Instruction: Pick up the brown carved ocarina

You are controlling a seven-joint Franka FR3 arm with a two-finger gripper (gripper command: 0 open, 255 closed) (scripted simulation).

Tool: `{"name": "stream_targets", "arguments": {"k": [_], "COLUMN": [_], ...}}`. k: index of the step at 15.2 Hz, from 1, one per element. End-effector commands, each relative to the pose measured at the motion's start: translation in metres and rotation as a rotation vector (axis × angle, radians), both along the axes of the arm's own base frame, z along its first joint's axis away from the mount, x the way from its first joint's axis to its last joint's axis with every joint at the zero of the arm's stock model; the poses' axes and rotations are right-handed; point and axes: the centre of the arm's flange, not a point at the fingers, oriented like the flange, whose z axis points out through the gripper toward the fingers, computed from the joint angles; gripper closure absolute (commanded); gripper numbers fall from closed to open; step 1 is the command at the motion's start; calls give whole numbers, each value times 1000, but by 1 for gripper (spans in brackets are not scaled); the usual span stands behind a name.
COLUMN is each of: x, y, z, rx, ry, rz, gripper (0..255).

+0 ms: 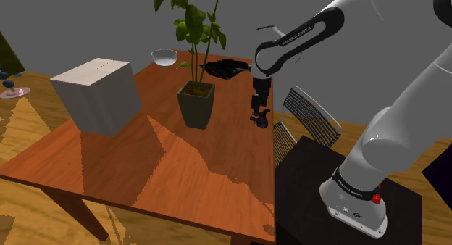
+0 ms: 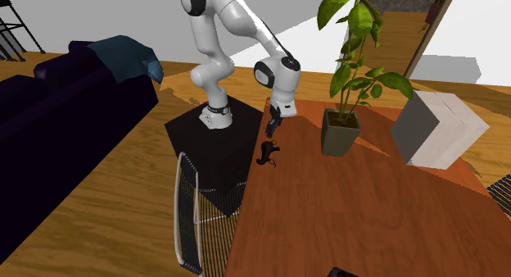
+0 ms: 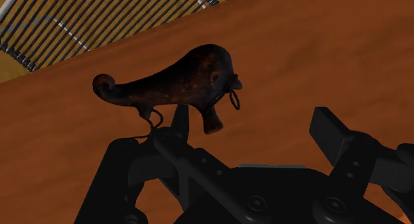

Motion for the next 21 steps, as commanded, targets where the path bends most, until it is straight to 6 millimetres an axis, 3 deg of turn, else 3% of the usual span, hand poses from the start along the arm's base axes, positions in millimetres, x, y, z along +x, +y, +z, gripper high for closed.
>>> {"name": "stream_targets", "arguments": {"k": [1, 4, 11, 14, 15, 21], "x": [19, 44, 44, 44, 44, 44], "y": [-3, -10, -10, -10, -10, -10], "z": [-20, -47, -84, -87, -87, -87], "rx": [-9, -21, -21, -21, -21, -21], "ry": [-7, -15, -15, -15, -14, -14], "rz": [10, 23, 23, 23, 23, 23], "gripper": [0, 0, 0, 0, 255, 255]}}
